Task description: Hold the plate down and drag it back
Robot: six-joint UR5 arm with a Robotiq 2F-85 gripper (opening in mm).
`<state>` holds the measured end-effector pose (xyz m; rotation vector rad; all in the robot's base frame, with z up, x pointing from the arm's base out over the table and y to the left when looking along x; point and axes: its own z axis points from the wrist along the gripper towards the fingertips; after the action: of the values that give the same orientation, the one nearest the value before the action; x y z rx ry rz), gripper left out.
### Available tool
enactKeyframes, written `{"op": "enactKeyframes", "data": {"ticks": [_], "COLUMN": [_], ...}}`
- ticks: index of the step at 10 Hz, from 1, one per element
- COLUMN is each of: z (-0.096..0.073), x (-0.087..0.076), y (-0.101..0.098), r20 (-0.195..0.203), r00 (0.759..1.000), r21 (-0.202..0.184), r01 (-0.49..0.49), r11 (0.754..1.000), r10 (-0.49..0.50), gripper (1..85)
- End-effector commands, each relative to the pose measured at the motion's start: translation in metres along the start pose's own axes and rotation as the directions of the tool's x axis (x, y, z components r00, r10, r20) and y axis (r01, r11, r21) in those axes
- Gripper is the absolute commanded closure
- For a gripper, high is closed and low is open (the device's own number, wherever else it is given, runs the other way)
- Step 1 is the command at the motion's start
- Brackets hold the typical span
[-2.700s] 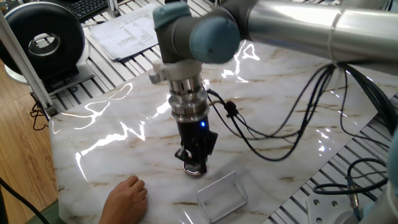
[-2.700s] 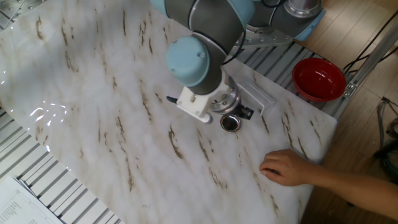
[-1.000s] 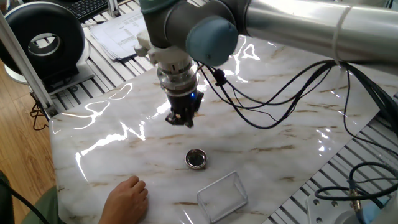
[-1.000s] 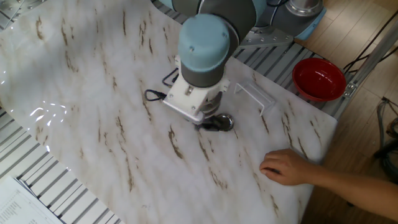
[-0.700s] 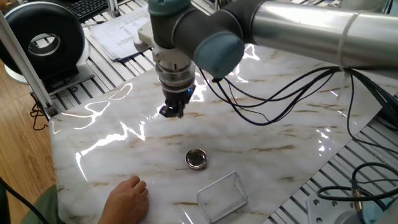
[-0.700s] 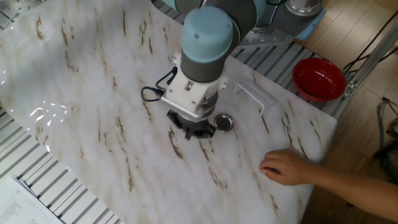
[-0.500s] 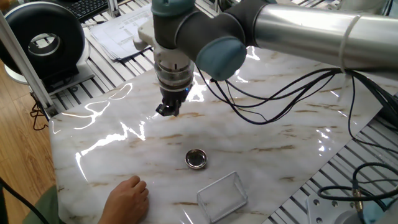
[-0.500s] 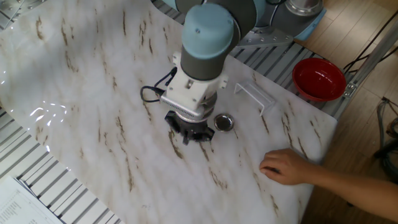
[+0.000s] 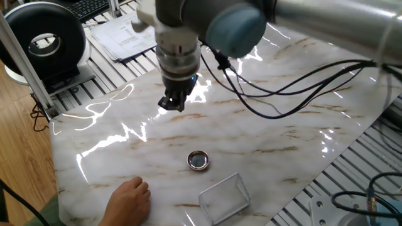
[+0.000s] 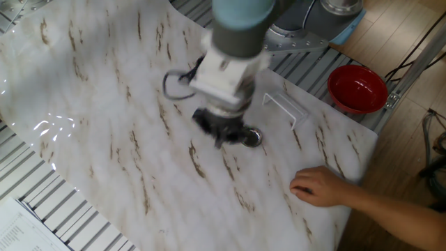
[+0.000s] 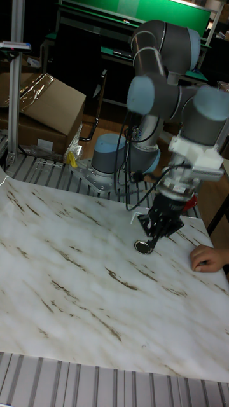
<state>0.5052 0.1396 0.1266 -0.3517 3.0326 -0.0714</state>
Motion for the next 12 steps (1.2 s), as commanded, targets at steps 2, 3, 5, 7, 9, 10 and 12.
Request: {"op": "enactKeyframes", "data": {"ticks": [2,3,5,7,9,10,12], "z": [-0.036,-0.011,-0.003,-0.004,-0.009,-0.05,-0.097], "x": [-0.002,-0.019,-0.047,-0.066,-0.041,-0.024,-0.003], "y": [0.022,0.019,0.037,0.03,0.029,0.029,0.024], "r20": [-0.025,-0.008,0.09,0.16,0.065,0.013,0.001], "r00": [0.999,1.0,0.996,0.987,0.998,0.999,0.996], "r21": [0.027,0.001,-0.081,-0.053,-0.056,-0.066,-0.02], "r01": [-0.029,-0.008,0.018,0.023,-0.005,-0.037,-0.084], "r11": [0.999,1.0,0.997,0.998,0.998,0.997,0.996], "r10": [0.029,0.008,-0.011,-0.014,0.009,0.038,0.084], "gripper": [84.3,84.3,84.3,84.3,84.3,84.3,84.0]}}
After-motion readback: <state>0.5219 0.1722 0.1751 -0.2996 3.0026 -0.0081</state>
